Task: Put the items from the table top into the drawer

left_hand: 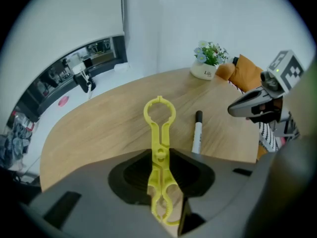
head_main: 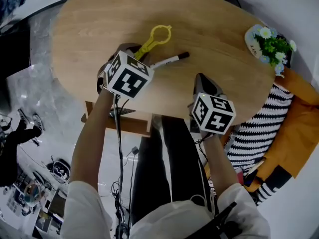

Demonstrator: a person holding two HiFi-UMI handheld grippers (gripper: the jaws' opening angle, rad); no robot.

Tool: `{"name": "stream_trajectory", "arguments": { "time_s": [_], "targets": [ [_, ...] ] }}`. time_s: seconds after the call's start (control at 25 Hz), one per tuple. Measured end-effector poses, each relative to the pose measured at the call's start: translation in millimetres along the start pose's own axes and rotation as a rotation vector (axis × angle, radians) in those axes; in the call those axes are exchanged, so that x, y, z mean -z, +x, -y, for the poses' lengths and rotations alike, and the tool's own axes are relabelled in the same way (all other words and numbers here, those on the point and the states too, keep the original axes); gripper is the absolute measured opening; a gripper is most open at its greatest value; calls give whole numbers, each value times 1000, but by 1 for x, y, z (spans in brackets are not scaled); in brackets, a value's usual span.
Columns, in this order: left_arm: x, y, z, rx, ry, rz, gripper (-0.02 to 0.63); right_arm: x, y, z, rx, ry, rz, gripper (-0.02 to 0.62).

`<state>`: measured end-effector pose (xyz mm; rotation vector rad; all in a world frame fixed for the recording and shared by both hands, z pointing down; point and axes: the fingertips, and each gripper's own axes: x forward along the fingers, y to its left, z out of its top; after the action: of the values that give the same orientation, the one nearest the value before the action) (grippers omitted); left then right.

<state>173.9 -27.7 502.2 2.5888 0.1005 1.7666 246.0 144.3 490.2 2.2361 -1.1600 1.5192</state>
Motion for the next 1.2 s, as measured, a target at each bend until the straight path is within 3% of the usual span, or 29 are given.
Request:
{"name": "stream_trajectory", "arguments": {
  "time_s": [0.36, 0.64, 0.84, 1.2],
  "targets": [
    [80, -64, -11, -92, -237, 74, 104, 16, -10, -69, -49, -108, 5, -8],
    [171, -106, -3, -185, -501, 114, 104, 42, -13, -140, -126, -216, -7, -8],
    [237, -129, 4, -239, -734, 138, 104, 70, -14, -187, -171, -312, -39, -7],
    [322, -161, 25, -300, -1077, 169, 106, 102, -13, -251, -234, -480, -94, -8]
  ]
}}
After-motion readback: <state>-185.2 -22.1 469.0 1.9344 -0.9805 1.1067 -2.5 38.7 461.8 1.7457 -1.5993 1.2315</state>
